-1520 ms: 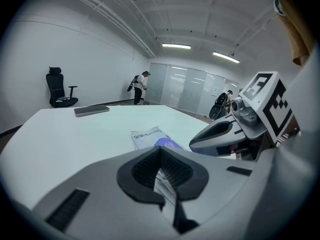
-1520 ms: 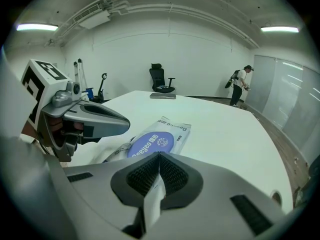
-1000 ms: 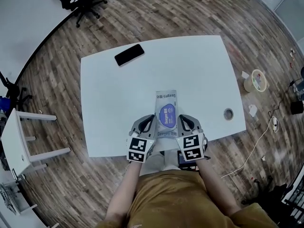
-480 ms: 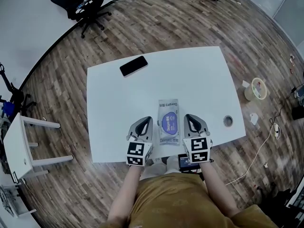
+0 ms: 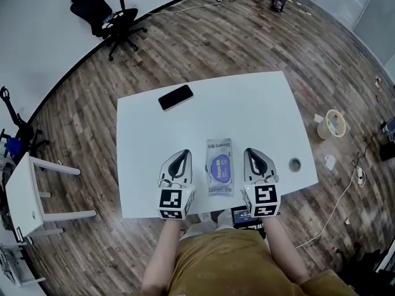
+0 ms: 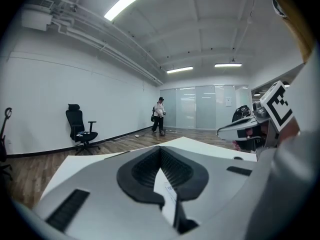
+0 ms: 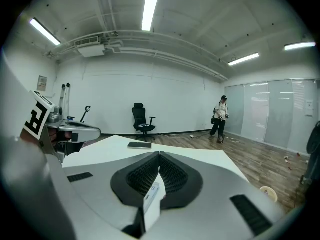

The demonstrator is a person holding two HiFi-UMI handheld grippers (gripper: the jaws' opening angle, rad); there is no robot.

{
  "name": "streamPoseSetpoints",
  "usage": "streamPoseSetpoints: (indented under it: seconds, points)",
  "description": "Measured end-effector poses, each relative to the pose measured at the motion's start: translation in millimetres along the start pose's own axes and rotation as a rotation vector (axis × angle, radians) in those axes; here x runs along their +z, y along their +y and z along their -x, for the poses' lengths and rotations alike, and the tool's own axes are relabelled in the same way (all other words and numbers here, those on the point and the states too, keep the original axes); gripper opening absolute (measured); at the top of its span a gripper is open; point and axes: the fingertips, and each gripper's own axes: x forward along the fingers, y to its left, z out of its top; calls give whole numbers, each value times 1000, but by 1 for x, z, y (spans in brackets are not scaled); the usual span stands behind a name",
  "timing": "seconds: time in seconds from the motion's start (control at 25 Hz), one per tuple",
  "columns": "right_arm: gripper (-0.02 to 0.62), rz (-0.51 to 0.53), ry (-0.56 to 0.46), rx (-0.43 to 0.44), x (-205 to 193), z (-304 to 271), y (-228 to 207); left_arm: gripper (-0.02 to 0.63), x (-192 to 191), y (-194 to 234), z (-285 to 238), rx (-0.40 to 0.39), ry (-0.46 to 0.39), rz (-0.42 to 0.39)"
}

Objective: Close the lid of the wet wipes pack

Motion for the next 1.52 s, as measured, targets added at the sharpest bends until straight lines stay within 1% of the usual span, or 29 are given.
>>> streamPoseSetpoints:
  seconds: [0.2, 0.36, 0.44, 0.52, 0.68, 0.84, 1.04, 1.12, 1.24, 1.4, 1.52]
  points:
    - [11, -14, -80, -25, 33, 8, -8, 6, 29, 21, 12, 56, -68, 3]
    - [9, -24, -130, -36, 55, 15, -16, 6, 53, 33, 19, 87, -131, 32]
    - [9, -23, -156, -42, 65, 19, -19, 6, 66, 36, 22, 98, -159, 22]
    - [9, -9, -172, -44, 73, 22, -21, 6, 76, 40, 26, 105, -178, 13]
    - [9, 37, -203, -56, 91, 26, -25, 6, 92, 49, 34, 119, -210, 24]
    - [9, 39, -214, -80, 98, 31, -31, 6, 102, 56, 45, 159, -243, 10]
    - [9, 14, -244, -83, 109, 35, -33, 6, 113, 63, 56, 225, -275, -34]
    - [9, 13, -258, -84, 113, 37, -31, 6, 118, 66, 61, 247, -299, -34]
    - [9, -2, -264, -82, 115, 36, -30, 6, 124, 64, 63, 248, -315, -44]
    - [9, -3, -264, -83, 117, 36, -30, 6, 124, 59, 61, 229, -306, -66]
    - [9, 1, -260, -86, 117, 36, -31, 6, 123, 57, 60, 223, -301, -65]
